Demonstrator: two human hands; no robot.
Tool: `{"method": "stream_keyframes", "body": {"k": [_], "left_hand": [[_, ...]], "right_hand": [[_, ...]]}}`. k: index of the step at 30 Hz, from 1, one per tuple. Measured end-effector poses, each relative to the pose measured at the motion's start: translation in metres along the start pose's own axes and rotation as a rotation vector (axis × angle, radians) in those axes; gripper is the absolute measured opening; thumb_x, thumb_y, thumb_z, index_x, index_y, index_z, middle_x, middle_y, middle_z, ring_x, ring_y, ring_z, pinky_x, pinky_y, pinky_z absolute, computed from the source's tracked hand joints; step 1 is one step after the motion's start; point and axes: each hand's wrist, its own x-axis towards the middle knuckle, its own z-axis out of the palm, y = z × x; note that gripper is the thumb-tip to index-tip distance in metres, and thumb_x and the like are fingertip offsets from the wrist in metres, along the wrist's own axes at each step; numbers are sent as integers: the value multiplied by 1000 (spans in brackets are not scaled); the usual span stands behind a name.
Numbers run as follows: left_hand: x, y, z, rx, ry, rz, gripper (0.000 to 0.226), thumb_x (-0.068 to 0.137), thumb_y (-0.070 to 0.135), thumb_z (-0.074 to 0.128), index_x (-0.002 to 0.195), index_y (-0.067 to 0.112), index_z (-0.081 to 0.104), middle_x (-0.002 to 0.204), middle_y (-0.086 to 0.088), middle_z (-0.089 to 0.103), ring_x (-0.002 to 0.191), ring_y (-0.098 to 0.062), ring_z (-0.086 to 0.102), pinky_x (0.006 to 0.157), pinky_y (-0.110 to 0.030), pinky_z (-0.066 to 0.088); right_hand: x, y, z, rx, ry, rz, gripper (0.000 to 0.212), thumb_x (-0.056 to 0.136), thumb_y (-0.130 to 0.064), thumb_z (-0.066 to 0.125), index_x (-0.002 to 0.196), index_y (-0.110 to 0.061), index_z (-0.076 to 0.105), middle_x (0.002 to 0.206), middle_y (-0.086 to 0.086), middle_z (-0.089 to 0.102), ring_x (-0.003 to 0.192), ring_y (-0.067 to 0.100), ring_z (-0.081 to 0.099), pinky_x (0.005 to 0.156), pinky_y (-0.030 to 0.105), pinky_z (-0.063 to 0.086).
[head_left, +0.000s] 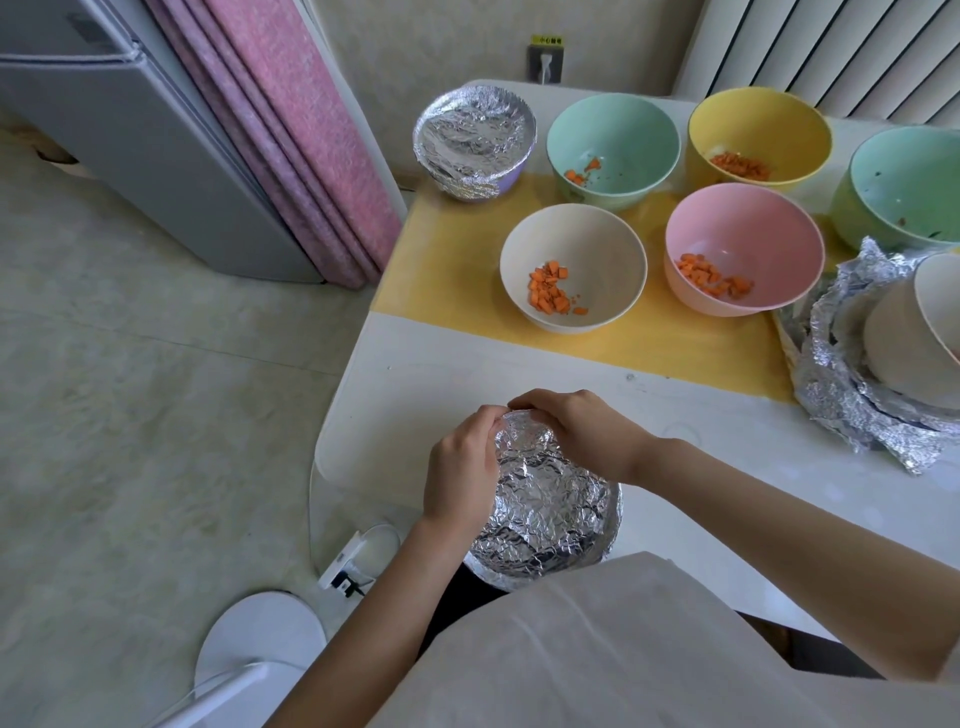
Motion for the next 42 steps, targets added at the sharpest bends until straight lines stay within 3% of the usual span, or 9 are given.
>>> {"method": "stream_keyframes", "body": {"k": [7,13,20,26,29,31,35,39,42], "left_hand": [[2,-1,-5,23,56,-28,28,79,-12,61,97,8,67,84,-3,72,72,-18,63,62,-20,37],[-1,1,0,-38,82,-99,22,84,-8,57,97,6,67,85,-7,73,88,-15,57,63,-10,31],[-3,-1,1,-87,140,-273,15,93,5,53,98,5,67,80,-9,71,68,-28,61,58,-17,29],[-5,-3,1,-100,18,-217,18,95,9,48,104,4,63,88,-9,69,77,-25,60,64,-18,31],[-4,-4,3,-118,-61,-188,16,96,10,45,96,3,60,70,-6,57,64,-24,49,60,-25,28],[-4,-5,4,-122,-63,-203,17,96,10,45,93,3,60,66,-4,53,59,-24,43,57,-28,27],[-6,-2,3,-104,-27,-169,16,95,8,48,98,4,63,76,-11,66,65,-30,56,59,-28,33],[-6,2,2,-98,-28,-118,20,93,5,49,106,6,64,83,-11,69,68,-28,58,60,-21,32],[-7,3,1,-107,-10,-133,19,92,3,50,104,4,65,79,-13,68,65,-30,57,58,-20,29]], "right_hand": [[-2,2,-3,-20,24,44,30,98,-8,41,124,-11,56,111,8,68,101,26,62,85,26,42],[-1,3,5,-52,65,64,38,92,-1,46,125,-16,56,112,6,68,102,25,63,88,34,46],[-2,7,6,-4,159,117,30,95,-4,45,119,-15,59,109,4,69,99,24,63,84,30,45],[-5,12,9,-54,165,121,38,86,7,48,113,-15,63,98,5,72,89,26,66,77,33,48],[-6,12,7,-32,158,80,38,85,7,48,112,-14,63,100,4,71,91,25,65,78,29,47],[-6,10,7,-42,133,71,35,89,5,46,115,-14,61,104,5,70,95,24,65,80,29,47],[-4,3,8,-93,96,31,29,99,-13,41,124,-15,56,118,3,64,105,24,61,86,34,47],[-2,-1,4,-94,121,-28,47,82,12,47,117,-16,63,109,1,69,96,24,65,81,33,50],[0,0,3,-160,88,-33,54,77,14,47,118,-17,62,110,2,69,97,26,65,80,36,50]]}}
